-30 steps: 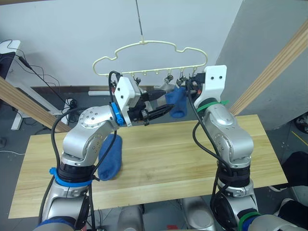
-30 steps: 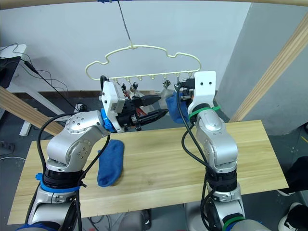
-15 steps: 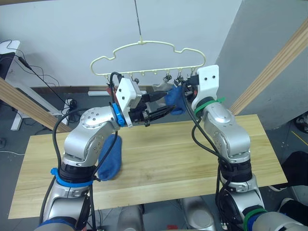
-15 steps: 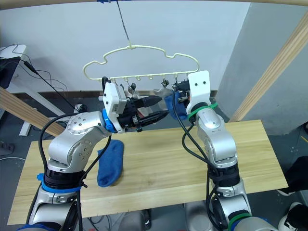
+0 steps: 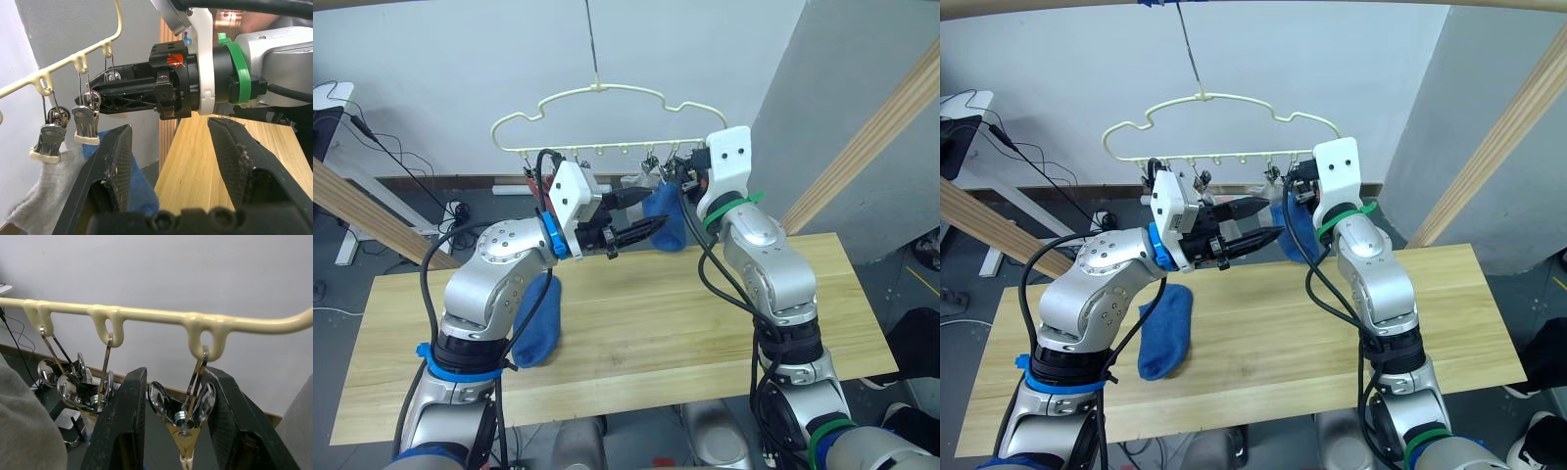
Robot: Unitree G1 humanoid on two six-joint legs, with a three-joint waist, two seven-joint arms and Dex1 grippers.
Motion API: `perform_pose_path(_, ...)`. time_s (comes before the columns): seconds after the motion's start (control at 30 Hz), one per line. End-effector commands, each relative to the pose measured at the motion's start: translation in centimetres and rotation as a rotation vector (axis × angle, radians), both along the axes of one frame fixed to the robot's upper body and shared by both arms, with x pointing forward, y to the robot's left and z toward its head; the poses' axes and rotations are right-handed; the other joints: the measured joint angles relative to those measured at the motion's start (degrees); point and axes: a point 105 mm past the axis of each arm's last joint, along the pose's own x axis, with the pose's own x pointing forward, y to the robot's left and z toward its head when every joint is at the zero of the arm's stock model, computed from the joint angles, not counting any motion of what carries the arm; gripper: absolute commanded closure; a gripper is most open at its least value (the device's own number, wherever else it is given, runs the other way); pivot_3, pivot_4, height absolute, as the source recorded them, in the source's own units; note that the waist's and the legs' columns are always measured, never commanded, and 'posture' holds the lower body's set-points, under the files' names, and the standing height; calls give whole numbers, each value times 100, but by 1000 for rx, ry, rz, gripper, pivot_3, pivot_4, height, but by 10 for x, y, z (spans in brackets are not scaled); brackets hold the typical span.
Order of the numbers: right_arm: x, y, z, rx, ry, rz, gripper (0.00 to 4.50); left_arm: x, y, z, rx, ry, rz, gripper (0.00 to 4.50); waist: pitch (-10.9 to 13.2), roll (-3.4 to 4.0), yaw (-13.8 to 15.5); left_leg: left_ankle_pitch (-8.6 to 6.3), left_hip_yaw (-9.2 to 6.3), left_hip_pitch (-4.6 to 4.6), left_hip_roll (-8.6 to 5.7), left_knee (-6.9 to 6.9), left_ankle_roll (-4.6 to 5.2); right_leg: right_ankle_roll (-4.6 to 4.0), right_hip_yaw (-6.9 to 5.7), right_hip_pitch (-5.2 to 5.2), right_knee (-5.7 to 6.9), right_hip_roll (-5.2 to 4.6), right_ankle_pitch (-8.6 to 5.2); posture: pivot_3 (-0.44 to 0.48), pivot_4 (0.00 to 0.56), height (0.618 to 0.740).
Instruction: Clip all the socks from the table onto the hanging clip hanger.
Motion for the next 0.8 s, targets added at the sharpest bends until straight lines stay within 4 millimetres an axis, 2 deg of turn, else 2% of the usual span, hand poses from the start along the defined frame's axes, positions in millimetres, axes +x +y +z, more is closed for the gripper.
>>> perform_pose_path(0.03, -5, 4, 15, 4, -65, 12, 2765, -6, -4, 7, -12, -42, -19, 1782, 0, 0, 0, 0, 0, 0, 0, 0, 0, 0, 0, 0, 0, 0, 0, -225, 277, 733)
perform_pose_path(0.3, -5, 2, 15, 9, -64, 0, 2765, -6, -4, 7, -13, -40, -19, 1782, 0, 0, -1, 0, 0, 0, 0, 0, 0, 0, 0, 0, 1, 0, 0, -228, 279, 733)
perform_pose_path(0.53, -4, -2, 19, 15, -80, -19, 4424, -4, -2, 4, -12, -33, 3, 1782, 0, 0, -1, 0, 0, 0, 0, 0, 0, 0, 0, 0, 1, 0, 0, -229, 278, 733)
perform_pose_path(0.8, -4, -4, 21, 19, -87, -19, 4450, -3, 7, -10, 0, -14, 90, 1782, 0, 0, -3, 0, -1, 1, 0, 0, 0, 0, 0, 0, 1, 0, 0, -225, 279, 733)
